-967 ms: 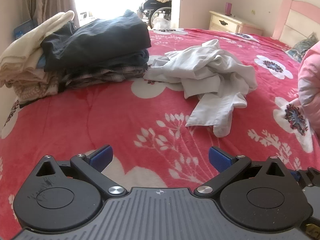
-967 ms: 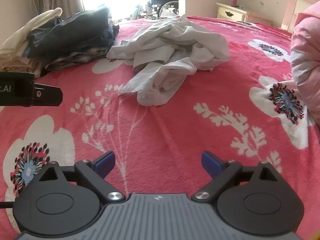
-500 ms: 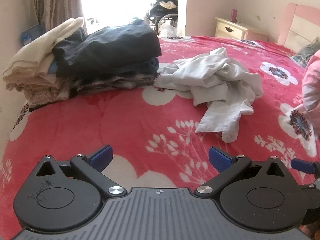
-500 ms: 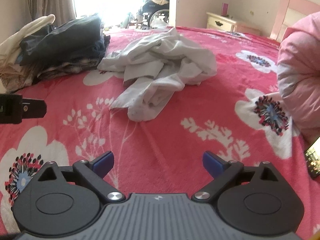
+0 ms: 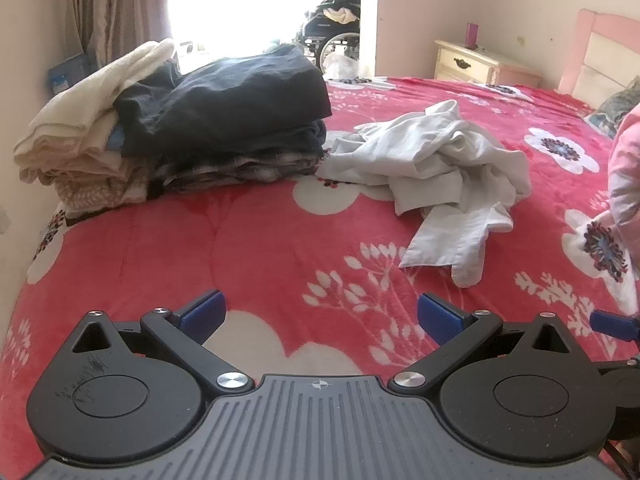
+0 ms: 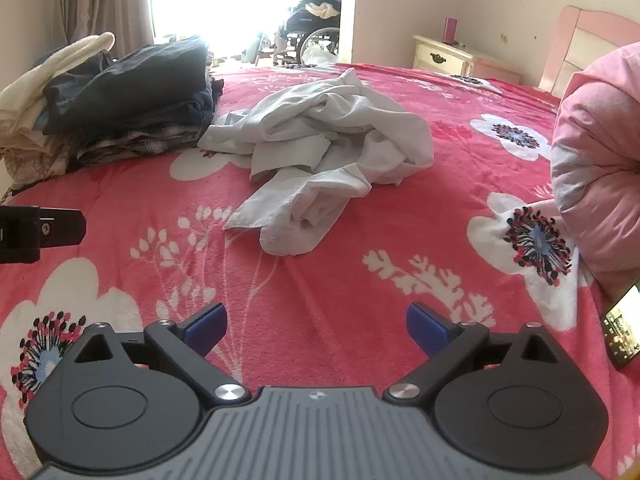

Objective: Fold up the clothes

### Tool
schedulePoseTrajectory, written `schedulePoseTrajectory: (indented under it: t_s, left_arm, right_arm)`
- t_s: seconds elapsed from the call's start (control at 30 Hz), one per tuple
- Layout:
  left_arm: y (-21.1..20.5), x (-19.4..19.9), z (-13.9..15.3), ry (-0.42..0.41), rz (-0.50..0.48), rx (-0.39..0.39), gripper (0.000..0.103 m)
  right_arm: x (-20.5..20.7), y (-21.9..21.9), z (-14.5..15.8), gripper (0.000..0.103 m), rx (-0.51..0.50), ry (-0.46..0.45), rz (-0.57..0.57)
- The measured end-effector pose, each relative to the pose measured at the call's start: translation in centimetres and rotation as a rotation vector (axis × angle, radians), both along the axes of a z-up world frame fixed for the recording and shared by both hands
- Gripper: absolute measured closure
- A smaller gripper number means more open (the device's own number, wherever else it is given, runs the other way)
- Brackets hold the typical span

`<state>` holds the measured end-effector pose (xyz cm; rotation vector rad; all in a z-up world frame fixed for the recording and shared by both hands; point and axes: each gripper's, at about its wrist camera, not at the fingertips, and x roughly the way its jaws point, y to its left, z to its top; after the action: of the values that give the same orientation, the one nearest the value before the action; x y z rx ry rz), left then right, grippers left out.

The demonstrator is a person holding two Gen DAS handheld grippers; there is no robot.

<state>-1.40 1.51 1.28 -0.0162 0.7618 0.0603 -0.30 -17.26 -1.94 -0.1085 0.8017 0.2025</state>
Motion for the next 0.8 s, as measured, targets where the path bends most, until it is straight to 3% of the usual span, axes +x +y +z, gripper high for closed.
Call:
schedulePoseTrajectory:
  t_s: [0.8]
  left_arm:
    - [-0.58,-0.15,-0.19,0.013,-0.008,0.007,0.000]
  right_arm:
    - [0.01,0.15,-0.10,0.004,-0.005,0.004,0.007]
